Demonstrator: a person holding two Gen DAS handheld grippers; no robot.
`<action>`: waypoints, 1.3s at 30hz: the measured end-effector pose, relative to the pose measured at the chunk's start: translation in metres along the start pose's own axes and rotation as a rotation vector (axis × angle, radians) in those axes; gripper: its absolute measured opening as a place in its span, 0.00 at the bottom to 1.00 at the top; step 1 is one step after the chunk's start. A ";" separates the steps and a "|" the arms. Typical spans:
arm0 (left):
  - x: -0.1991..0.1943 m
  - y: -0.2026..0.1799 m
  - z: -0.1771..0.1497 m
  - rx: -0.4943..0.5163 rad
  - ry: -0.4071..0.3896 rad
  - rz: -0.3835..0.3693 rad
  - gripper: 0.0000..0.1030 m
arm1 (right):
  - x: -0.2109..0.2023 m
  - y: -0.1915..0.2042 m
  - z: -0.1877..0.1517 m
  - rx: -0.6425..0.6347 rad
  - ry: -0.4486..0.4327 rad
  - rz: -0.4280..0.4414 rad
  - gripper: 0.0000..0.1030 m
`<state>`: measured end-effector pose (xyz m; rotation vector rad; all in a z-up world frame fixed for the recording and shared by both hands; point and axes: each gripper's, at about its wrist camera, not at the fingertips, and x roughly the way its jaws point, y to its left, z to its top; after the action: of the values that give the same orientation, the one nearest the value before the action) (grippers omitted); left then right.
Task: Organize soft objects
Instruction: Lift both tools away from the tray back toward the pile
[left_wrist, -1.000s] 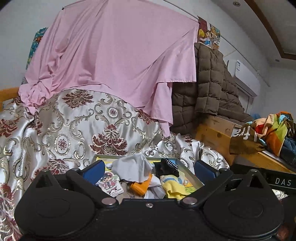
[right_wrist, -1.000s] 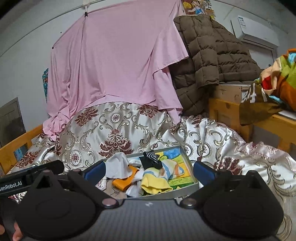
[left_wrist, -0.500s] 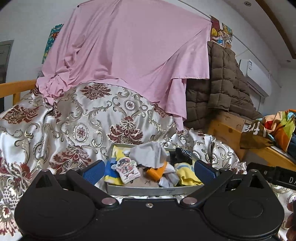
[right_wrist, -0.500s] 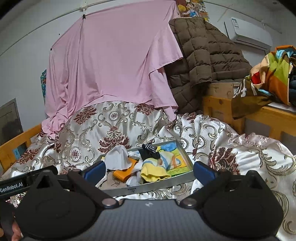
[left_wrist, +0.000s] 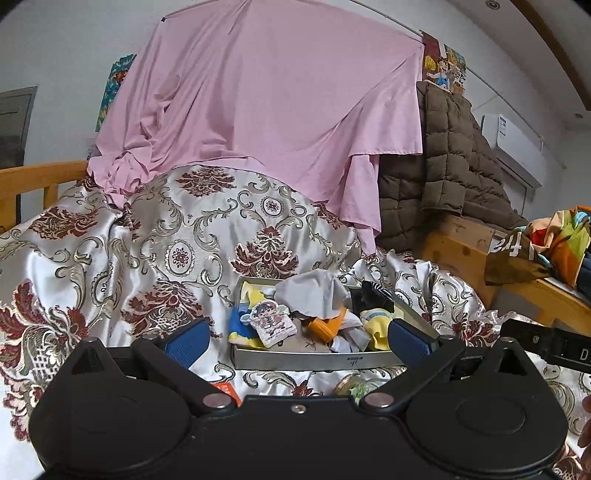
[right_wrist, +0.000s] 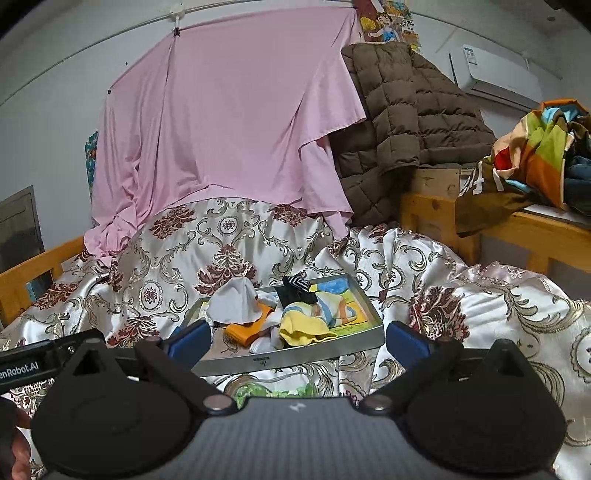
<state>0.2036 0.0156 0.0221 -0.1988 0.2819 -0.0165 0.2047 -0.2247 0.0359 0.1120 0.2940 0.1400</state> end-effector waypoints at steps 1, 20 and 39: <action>-0.002 -0.001 -0.002 0.004 -0.002 0.003 0.99 | -0.002 0.000 -0.001 0.000 -0.001 0.000 1.00; -0.024 -0.001 -0.022 0.015 0.000 0.033 0.99 | -0.027 -0.002 -0.034 0.034 0.021 -0.038 1.00; -0.044 0.000 -0.050 0.043 0.051 0.058 0.99 | -0.048 0.001 -0.057 0.020 0.040 -0.045 1.00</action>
<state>0.1471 0.0079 -0.0125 -0.1473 0.3377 0.0294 0.1423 -0.2260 -0.0050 0.1224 0.3372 0.0949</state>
